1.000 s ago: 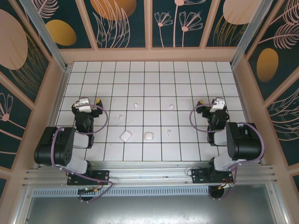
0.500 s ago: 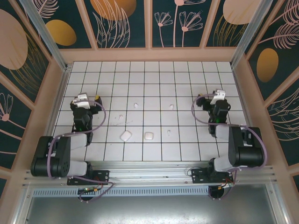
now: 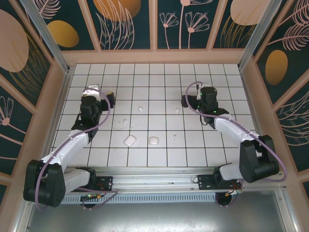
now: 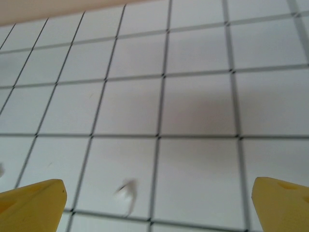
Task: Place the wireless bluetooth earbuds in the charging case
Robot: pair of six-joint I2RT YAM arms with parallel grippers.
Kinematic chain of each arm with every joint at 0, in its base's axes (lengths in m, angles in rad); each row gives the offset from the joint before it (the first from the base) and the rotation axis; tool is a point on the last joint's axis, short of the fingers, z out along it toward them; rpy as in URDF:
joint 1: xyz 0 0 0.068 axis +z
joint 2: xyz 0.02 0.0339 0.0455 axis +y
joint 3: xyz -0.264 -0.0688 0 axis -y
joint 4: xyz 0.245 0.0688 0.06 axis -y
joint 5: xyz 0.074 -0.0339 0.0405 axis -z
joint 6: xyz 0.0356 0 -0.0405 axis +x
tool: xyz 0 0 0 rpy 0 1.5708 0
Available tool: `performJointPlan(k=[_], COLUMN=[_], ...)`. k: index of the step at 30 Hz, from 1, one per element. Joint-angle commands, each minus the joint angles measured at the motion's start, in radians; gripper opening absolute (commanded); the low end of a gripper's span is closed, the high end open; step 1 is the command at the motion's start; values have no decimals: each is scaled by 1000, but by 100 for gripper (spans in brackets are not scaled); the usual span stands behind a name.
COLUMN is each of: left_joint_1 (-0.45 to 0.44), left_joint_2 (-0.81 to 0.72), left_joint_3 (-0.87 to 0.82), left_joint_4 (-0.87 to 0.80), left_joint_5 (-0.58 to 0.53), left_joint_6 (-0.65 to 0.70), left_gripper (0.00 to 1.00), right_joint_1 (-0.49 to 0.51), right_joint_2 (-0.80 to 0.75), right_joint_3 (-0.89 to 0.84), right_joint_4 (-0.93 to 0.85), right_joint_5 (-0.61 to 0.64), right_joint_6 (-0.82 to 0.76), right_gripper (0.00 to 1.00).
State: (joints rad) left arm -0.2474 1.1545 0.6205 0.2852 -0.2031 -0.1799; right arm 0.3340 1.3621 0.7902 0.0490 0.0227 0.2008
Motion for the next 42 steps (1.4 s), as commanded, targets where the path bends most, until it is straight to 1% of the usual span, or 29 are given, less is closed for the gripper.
performJointPlan(k=[1,3,7,10,12,13,14,17,20,23,26,29,32,36,42], left_joint_1=[-87,-144,-245,-326,-337,-342,-349,-383,-418,-457,-470,-476,-479,-481,-486], left_joint_2=[-4,-26,-28,-9,10,19,26,30,54,107,140,175,200,226,248], left_joint_3=[34,27,31,3,-34,-51,-57,-59,-67,-53,-48,-36,-29,-26,-25], left_joint_4=[-263,-331,-501,-544,-519,-507,-507,-545,-557,-594,-600,-600,-594,-586,-585], left_joint_5=[55,74,89,99,178,211,223,207,213,156,109,103,129,183,204], left_joint_6=[-23,-54,-186,-248,-275,-282,-285,-282,-297,-305,-298,-274,-248,-238,-234], left_gripper=[94,93,90,89,88,86,85,82,83,84,84,83,80,73,64], right_joint_1=[61,88,112,123,126,126,129,129,129,128,130,130,130,131,130], right_joint_2=[-28,-28,-27,-29,-34,-38,-43,-73,-108,-131,-141,-151,-170,-196,-209], right_joint_3=[-5,-15,-29,-34,-33,-33,-32,-40,-68,-90,-101,-109,-118,-128,-114], right_joint_4=[-93,-93,-93,-88,-88,-89,-85,-78,-52,-31,-27,-36,-47,-48,-62], right_joint_5=[27,22,-3,-3,-3,-3,-3,-3,-3,-3,-32,-40,-34,-28,-36], right_joint_6=[124,167,221,234,236,235,232,217,220,239,257,265,267,277,295], right_gripper=[99,99,99,99,99,99,99,99,99,99,99,99,99,99,99])
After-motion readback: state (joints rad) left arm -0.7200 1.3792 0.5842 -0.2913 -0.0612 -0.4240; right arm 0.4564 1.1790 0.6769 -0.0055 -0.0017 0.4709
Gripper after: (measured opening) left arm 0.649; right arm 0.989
